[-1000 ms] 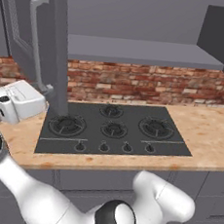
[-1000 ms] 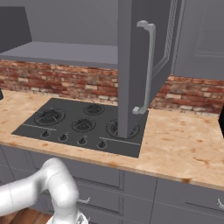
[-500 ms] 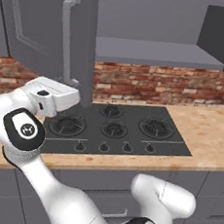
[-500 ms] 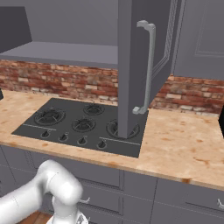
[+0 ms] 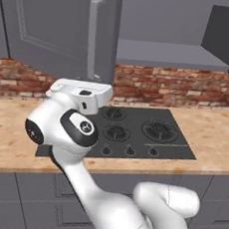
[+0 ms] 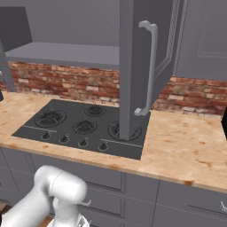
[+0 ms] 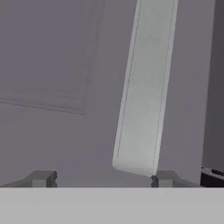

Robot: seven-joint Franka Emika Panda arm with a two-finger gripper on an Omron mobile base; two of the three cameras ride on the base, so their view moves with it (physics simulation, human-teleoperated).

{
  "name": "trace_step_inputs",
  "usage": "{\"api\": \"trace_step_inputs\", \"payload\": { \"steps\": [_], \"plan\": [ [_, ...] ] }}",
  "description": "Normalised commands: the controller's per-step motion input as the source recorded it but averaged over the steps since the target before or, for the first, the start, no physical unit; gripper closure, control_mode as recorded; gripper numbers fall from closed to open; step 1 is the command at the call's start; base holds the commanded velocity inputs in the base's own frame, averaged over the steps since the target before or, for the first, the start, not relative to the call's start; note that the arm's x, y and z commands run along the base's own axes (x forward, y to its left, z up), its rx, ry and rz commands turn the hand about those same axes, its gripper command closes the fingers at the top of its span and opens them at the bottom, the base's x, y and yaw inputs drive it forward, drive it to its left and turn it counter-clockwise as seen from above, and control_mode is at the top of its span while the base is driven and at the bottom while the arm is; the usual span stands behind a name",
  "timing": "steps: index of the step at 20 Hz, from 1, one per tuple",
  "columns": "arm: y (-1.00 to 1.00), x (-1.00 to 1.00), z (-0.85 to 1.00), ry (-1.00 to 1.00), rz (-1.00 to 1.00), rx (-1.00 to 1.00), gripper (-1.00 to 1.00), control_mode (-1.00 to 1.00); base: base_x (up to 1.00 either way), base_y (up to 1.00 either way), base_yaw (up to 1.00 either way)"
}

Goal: Open the cabinet. Pick the spray and place it next to the sink. Then close the cabinet.

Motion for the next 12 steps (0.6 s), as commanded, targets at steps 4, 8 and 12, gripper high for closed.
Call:
{"api": "trace_step_inputs", "payload": {
  "steps": [4,8,12],
  "plan": [
    [-0.45,0.09,0.02,0.02,0.19,0.00,-1.00,-1.00,0.00,0.00,0.00],
    [-0.50,0.24,0.10,0.05,0.16,0.00,-1.00,-1.00,0.00,0.00,0.00],
    [-0.47,0.52,0.07,0.10,0.05,0.00,-1.00,-1.00,0.00,0.00,0.00]
  ]
}}
